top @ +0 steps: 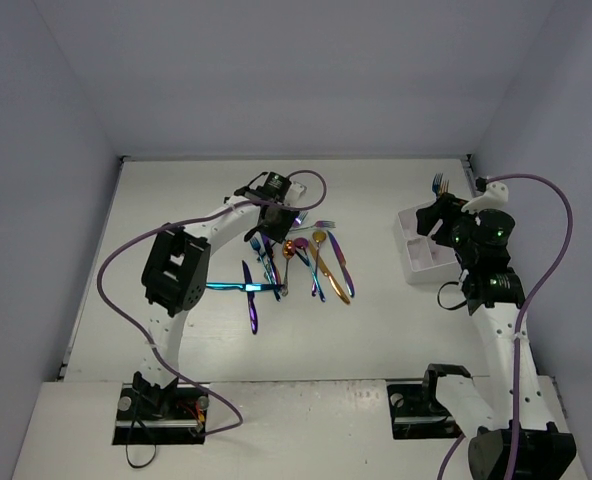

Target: Sort the eating utensils into containers

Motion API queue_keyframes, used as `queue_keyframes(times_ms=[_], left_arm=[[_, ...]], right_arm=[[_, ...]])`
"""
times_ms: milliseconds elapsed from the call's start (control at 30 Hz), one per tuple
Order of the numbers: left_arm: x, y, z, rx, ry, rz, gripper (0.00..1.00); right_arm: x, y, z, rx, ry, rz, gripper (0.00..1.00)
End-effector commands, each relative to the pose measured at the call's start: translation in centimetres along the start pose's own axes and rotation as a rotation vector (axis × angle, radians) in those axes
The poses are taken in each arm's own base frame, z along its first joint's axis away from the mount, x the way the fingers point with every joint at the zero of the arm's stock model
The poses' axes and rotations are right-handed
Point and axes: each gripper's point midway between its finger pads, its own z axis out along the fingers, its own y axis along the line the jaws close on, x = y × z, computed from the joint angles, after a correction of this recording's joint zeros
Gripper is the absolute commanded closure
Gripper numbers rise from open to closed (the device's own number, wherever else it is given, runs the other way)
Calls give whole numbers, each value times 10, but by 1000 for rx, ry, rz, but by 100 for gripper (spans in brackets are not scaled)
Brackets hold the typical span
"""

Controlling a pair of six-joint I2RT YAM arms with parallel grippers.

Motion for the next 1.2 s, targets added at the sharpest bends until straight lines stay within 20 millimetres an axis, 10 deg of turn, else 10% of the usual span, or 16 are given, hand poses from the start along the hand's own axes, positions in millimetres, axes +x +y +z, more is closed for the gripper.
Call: queue_keyframes(times_ms=[0,600,1167], left_arm=[[-31,-1,-14,18,-81,16,64],[-24,0,15,18,-36,36,91],[-89,-7,-76,47,-353,-1,100]], right_arm=[[-10,13,-4,-54,-42,-2,36],[-2,18,-8,-80,-19,-11,33],[-10,61,-5,-228,10,-67,31]])
